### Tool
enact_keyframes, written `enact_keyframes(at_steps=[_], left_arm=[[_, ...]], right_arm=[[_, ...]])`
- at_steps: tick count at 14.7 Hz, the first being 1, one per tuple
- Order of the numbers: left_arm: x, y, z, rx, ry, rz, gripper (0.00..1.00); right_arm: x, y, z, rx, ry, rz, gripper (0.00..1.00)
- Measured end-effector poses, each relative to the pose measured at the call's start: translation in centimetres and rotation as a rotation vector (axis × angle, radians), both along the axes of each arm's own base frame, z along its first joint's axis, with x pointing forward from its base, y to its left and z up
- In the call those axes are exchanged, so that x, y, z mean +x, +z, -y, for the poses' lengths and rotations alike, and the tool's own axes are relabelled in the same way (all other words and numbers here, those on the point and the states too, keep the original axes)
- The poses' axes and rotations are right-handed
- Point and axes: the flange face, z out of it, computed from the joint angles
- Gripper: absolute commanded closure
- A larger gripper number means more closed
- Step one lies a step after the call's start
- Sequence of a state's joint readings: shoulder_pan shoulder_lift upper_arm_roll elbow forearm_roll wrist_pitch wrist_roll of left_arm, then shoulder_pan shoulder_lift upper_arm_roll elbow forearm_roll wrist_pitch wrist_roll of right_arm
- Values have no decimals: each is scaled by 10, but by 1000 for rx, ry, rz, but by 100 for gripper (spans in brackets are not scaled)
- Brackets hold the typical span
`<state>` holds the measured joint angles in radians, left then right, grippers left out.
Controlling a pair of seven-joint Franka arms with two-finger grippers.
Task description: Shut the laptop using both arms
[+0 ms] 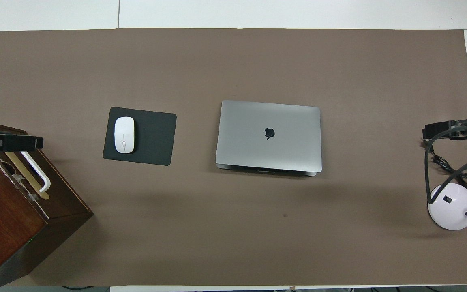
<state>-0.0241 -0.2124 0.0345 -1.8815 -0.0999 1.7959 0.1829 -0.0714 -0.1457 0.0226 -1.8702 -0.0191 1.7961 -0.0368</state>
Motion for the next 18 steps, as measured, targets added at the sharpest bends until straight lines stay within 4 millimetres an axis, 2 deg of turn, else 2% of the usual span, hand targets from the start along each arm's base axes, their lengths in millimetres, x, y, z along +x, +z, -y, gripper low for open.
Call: enact_keyframes(at_steps=[4, 9, 12, 18], left_arm=[[9, 30, -27, 87, 23, 6, 0], [27, 41, -32, 97, 30, 3, 0], [36, 42, -32, 98, 28, -20, 0], [55, 19, -31, 98, 24, -69, 0]], right_arm=[[-5, -6, -1, 1, 16, -50, 0], [-8, -9, -1, 3, 16, -79, 0], [-8, -10, -1, 3, 16, -81, 0], [-8, -10, 0, 3, 16, -82, 0]])
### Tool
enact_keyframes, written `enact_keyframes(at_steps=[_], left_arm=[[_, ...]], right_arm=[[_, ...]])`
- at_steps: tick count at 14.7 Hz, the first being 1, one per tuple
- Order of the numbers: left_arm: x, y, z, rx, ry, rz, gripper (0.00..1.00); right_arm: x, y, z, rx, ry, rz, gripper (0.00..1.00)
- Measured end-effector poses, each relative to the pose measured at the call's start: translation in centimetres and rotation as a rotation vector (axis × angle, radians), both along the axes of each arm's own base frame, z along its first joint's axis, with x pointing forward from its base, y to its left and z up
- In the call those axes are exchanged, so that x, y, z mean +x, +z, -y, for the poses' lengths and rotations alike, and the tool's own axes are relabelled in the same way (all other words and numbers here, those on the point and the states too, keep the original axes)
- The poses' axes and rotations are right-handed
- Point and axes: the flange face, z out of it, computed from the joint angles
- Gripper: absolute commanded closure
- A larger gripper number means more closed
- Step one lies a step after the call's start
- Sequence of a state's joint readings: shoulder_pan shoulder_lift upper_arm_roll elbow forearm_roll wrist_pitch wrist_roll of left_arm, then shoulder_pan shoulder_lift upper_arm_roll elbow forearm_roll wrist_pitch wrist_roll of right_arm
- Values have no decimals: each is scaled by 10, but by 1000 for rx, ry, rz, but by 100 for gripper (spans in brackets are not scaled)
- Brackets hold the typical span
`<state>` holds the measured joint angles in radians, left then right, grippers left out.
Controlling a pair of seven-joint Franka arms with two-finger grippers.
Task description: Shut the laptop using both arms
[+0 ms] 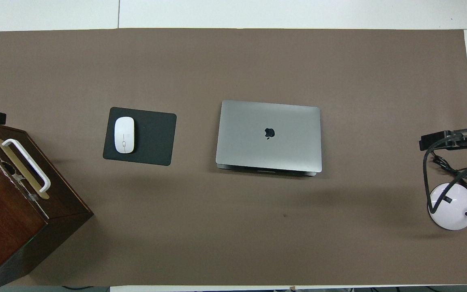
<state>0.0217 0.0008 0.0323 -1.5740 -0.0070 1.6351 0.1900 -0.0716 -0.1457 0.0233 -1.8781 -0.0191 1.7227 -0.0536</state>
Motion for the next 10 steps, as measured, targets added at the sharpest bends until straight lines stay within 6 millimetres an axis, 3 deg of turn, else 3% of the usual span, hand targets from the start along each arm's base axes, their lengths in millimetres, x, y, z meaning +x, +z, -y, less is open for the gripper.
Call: enact_keyframes(at_steps=[10], left_arm=[[-1, -10, 4, -14, 34, -47, 0]], right_arm=[[1, 9, 1, 0, -2, -3, 0]])
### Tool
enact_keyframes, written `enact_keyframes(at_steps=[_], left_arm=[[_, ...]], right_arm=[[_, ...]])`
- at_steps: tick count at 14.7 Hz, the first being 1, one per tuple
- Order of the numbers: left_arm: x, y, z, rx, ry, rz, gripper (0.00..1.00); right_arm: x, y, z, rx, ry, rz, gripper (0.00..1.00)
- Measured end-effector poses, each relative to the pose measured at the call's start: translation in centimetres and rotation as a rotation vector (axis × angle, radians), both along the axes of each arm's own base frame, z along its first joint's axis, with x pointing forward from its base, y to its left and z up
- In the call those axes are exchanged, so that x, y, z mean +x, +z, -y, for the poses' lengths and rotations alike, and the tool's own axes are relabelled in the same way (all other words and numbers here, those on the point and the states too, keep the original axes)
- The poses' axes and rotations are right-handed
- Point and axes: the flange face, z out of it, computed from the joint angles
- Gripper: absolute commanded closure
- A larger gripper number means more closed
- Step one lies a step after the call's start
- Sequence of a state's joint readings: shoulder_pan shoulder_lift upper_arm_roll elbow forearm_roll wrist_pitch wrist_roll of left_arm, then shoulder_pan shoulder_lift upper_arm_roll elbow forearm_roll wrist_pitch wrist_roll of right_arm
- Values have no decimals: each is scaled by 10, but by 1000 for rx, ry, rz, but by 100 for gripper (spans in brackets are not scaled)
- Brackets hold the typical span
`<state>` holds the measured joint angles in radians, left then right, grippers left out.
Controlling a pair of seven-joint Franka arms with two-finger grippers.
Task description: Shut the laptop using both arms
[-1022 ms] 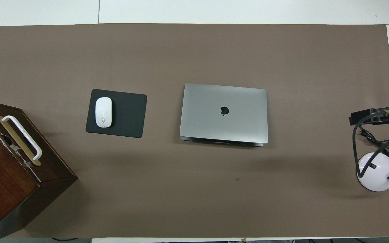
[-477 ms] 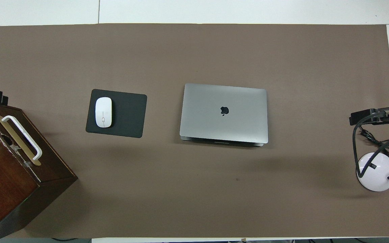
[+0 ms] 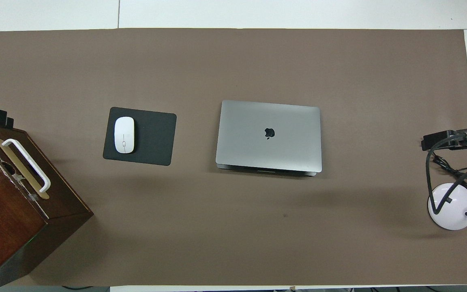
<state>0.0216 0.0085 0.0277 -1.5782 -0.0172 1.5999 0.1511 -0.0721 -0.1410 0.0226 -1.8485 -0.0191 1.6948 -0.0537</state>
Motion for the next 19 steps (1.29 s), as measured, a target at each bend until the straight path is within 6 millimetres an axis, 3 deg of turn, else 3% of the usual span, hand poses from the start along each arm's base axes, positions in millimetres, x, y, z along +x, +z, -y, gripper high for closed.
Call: enact_keyframes(at_steps=[19], left_arm=[[0, 0, 0, -2, 18, -1, 0]], right_arm=[[12, 0, 3, 3, -5, -26, 0]])
